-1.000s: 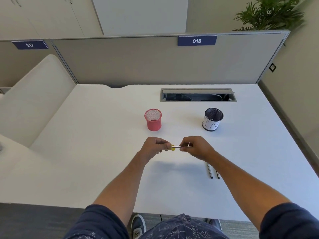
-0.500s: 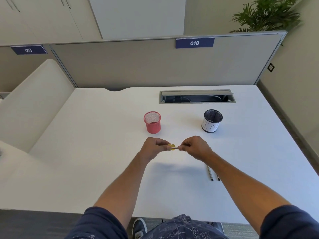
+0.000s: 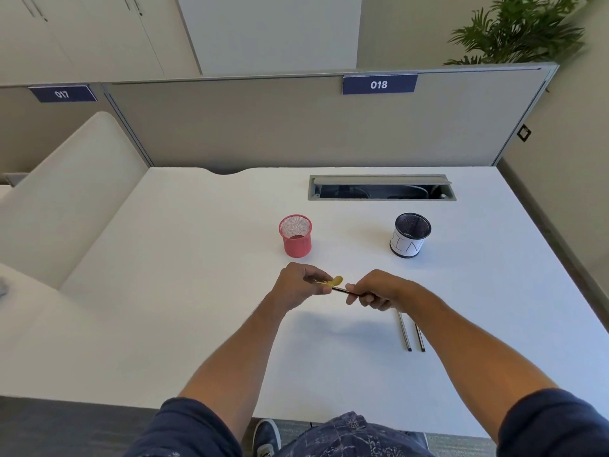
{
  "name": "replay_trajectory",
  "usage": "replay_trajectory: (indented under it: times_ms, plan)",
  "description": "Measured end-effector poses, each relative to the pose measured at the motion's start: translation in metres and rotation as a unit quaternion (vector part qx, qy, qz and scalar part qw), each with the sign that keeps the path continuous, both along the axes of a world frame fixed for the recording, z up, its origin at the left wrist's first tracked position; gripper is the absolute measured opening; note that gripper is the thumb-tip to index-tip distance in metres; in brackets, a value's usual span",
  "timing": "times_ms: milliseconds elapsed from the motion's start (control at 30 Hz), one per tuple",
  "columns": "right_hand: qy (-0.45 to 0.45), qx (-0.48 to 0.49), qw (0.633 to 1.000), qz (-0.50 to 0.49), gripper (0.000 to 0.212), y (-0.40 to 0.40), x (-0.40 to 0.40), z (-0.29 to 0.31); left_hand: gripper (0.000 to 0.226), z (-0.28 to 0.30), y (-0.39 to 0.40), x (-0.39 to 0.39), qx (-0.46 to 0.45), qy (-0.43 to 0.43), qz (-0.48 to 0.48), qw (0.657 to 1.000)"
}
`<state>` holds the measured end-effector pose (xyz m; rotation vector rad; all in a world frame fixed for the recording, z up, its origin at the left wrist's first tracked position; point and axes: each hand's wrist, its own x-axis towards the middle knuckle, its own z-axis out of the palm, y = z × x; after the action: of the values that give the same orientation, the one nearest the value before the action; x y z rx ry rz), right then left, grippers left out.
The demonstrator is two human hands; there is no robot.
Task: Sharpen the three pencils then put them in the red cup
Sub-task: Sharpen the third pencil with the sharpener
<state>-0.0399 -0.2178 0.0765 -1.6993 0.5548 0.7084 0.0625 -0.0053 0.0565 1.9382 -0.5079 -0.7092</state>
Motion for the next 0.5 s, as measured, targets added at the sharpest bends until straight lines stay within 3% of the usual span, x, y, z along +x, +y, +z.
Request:
replay_trajectory:
  times_ms: [167, 233, 400, 500]
  plan:
    - [-0.104, -0.010, 0.994, 0.021, 0.022, -0.003, -0.005, -0.006, 0.017, 0.002, 0.000, -0.002, 0.008, 0.016, -0.010, 1.000]
    - [-0.171, -0.059, 0.983, 0.032, 0.017, -0.002, -0.005, -0.008, 0.010, 0.001, 0.002, -0.003, 0.003, 0.026, -0.013, 1.000]
    - [-0.294, -0.291, 0.910, 0.030, 0.006, -0.001, -0.006, -0.023, 0.014, 0.000, 0.002, -0.003, -0.004, 0.034, 0.004, 0.999]
    - [-0.359, -0.322, 0.875, 0.052, 0.011, -0.001, -0.010, -0.028, 0.020, 0.000, 0.002, -0.001, -0.009, 0.044, 0.008, 0.999]
